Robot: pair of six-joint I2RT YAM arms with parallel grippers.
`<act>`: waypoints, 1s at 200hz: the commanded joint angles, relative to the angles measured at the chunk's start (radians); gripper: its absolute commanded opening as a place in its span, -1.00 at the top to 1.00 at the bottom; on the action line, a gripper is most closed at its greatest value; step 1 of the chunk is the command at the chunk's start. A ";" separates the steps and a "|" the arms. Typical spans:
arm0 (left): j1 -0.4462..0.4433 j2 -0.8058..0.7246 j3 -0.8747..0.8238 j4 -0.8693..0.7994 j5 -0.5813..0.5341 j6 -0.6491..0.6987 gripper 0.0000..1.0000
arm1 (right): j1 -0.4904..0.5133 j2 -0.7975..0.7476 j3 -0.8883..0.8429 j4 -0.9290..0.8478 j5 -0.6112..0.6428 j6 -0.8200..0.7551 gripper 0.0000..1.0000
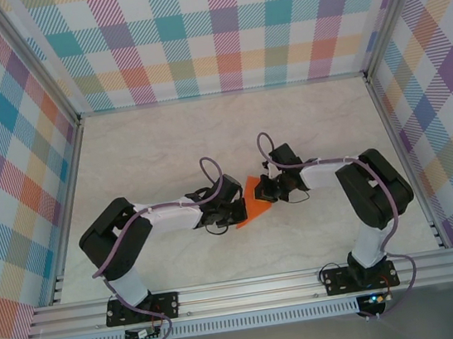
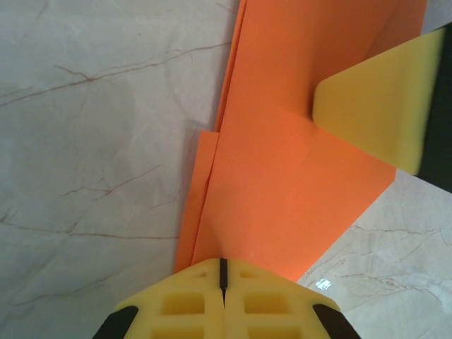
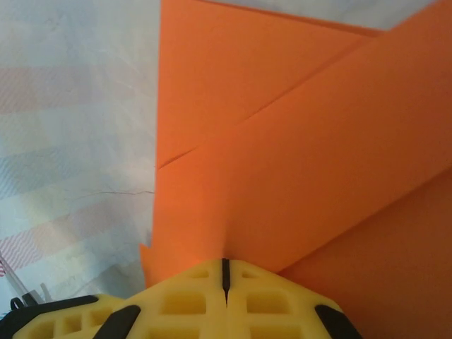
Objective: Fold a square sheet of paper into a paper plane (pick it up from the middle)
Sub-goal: Fourth fold the wing at the center of the table.
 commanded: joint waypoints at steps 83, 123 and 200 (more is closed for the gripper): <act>-0.007 0.056 0.110 -0.020 0.047 0.003 0.75 | 0.004 0.043 0.018 -0.017 0.022 0.024 1.00; -0.007 0.066 0.105 -0.100 0.039 0.021 0.72 | 0.004 0.061 0.024 -0.027 0.030 0.029 1.00; -0.006 -0.023 -0.005 -0.186 0.024 0.020 0.68 | 0.004 0.088 0.034 -0.049 0.051 0.032 1.00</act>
